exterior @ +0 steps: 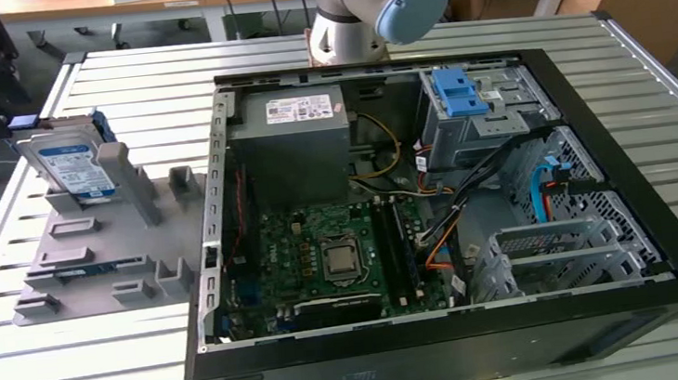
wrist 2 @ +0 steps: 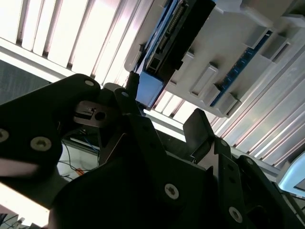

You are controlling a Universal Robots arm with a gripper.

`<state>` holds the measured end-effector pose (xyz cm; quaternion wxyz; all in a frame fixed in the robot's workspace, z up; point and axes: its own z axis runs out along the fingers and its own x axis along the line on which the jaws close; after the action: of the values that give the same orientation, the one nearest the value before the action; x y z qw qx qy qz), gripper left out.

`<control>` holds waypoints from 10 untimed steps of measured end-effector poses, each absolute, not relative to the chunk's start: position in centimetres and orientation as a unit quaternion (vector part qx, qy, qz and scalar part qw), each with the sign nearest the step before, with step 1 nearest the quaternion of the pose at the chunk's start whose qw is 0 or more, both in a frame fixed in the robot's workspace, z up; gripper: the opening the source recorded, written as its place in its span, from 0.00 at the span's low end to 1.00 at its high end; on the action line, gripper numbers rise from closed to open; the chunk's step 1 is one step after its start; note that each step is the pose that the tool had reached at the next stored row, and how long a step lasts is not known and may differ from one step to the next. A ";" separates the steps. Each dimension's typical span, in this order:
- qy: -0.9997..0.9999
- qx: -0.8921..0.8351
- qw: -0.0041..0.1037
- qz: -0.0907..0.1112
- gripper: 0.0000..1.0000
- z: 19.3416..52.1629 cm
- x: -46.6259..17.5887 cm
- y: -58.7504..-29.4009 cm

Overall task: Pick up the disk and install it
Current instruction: 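Pick up the disk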

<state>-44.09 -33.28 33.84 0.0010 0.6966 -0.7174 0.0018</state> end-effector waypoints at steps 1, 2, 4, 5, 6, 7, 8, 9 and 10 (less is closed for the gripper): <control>-0.717 0.697 0.000 0.001 0.65 33.8 -44.1 -33.3; -0.717 0.697 0.000 0.001 0.65 33.7 -44.1 -33.3; -0.717 0.697 0.000 0.001 0.65 33.5 -44.1 -33.2; -0.717 0.697 0.000 0.000 0.65 33.4 -44.1 -33.2; -0.717 0.697 0.000 0.000 0.65 33.3 -44.1 -33.2; -0.717 0.697 0.000 0.000 0.65 33.2 -44.1 -33.2; -0.717 0.697 0.000 0.000 0.65 33.2 -44.1 -33.2; -0.717 0.697 0.000 0.000 0.65 33.1 -44.1 -33.1; -0.717 0.697 0.000 0.000 0.65 33.1 -44.1 -33.1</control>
<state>-44.10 -33.13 33.14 -0.0001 0.6966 -0.7174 0.0001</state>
